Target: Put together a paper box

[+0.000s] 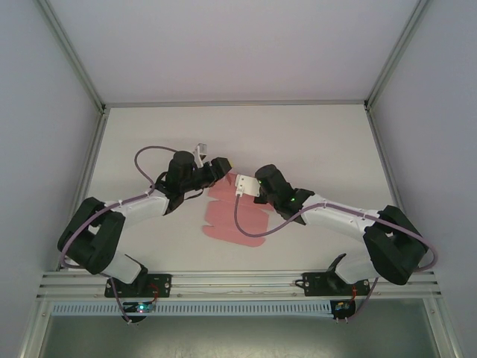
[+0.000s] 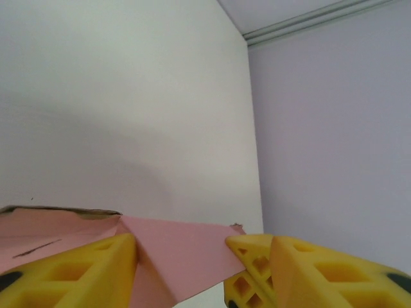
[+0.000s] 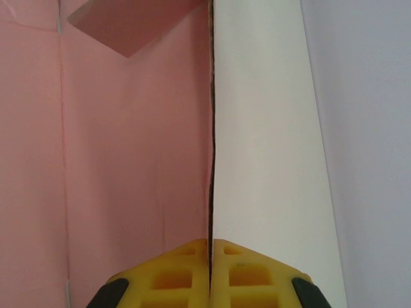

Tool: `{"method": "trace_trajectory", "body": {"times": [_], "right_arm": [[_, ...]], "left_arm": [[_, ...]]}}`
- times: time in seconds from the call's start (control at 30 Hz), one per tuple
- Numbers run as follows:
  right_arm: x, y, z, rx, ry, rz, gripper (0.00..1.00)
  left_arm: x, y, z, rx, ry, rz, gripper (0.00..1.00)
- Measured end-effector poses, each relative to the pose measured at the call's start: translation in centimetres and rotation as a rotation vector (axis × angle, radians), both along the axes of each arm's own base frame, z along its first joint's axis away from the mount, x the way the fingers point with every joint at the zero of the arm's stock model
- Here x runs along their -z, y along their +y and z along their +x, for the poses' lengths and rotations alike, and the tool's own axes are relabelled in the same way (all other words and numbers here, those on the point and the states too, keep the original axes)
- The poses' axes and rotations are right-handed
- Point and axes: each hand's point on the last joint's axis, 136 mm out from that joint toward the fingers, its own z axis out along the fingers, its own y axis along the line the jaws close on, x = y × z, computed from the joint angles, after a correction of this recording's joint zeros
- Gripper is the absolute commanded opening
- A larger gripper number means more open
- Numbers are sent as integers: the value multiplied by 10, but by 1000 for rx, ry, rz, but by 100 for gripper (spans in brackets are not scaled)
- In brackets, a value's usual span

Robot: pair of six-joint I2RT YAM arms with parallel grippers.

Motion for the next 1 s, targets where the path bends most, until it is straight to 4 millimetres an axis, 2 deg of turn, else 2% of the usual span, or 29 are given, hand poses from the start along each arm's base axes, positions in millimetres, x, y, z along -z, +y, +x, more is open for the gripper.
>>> {"method": "trace_trajectory", "body": {"times": [0.23, 0.43, 0.5, 0.57, 0.6, 0.63, 0.73, 0.8, 0.9, 1.0], "right_arm": [[-3, -4, 1, 29, -2, 35, 0], [-4, -3, 2, 36, 1, 54, 0], [-4, -3, 2, 37, 1, 54, 0], [-3, -4, 1, 37, 0, 58, 0], [-3, -4, 1, 37, 0, 59, 0], [-3, -4, 1, 37, -1, 62, 0], [-2, -3, 0, 33, 2, 63, 0], [-4, -1, 1, 30, -3, 77, 0], [-11, 2, 2, 33, -16, 113, 0], [-20, 4, 3, 30, -28, 151, 0]], "left_arm": [[-6, -1, 6, -38, 7, -85, 35], [-3, 1, 8, -57, 15, -78, 30], [-1, 1, 8, -60, 25, -65, 22], [0, 2, 7, -60, 31, -43, 21], [0, 2, 7, -59, 33, -33, 30], [0, 1, 6, -53, 30, -17, 48], [-7, -2, 0, -24, 11, 28, 66], [-13, 0, -7, -9, -10, 74, 74], [-23, 12, -21, -18, -53, 166, 97], [-37, 36, -34, -68, -112, 259, 100]]}}
